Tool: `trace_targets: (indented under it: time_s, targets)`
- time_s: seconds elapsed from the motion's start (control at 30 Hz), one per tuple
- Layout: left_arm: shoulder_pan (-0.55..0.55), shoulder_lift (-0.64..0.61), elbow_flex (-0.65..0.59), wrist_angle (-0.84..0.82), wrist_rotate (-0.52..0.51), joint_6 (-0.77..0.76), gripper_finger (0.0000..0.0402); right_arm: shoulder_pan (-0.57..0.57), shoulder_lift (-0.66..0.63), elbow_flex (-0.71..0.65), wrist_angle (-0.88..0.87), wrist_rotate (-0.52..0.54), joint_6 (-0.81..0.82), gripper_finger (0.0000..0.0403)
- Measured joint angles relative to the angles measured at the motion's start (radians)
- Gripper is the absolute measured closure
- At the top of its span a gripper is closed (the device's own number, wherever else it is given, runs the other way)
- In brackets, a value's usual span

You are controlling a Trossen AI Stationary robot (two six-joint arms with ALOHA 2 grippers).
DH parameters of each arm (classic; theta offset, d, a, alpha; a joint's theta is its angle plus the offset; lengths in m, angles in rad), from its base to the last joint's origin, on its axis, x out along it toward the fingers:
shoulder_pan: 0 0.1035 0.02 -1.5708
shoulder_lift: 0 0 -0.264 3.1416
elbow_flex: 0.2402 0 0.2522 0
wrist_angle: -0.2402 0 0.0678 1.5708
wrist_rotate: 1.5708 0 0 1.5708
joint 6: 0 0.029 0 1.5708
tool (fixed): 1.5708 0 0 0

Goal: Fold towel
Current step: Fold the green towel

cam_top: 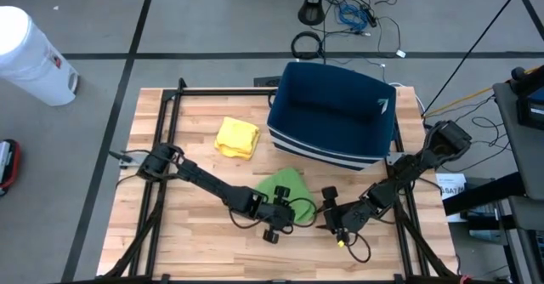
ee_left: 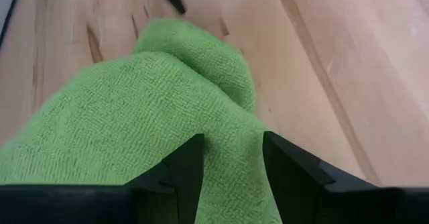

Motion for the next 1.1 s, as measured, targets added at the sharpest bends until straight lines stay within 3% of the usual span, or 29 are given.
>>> trace_targets:
  time_s: [0.43, 0.6, 0.87, 0.97, 1.1]
  targets:
    - [0.034, 0.000, 0.000, 0.000, 0.001, -0.005, 0.0243, -0.072, 0.084, 0.000, 0.014, 0.001, 0.017, 0.0299]
    - [0.036, 0.000, 0.000, 0.014, -0.003, 0.001, 0.0233, -0.077, 0.096, -0.001, 0.019, 0.001, 0.005, 0.0317]
    - [0.049, 0.000, 0.000, 0.010, -0.010, -0.012, 0.0144, -0.057, 0.055, -0.001, 0.025, -0.013, -0.037, 0.0293]
    - [0.066, 0.000, 0.000, 0.007, -0.018, -0.054, 0.0139, -0.059, 0.055, -0.001, 0.019, -0.005, -0.037, 0.0271]
    - [0.085, 0.019, 0.001, 0.007, 0.005, -0.062, 0.0163, -0.060, 0.055, -0.001, 0.012, 0.018, -0.037, 0.0245]
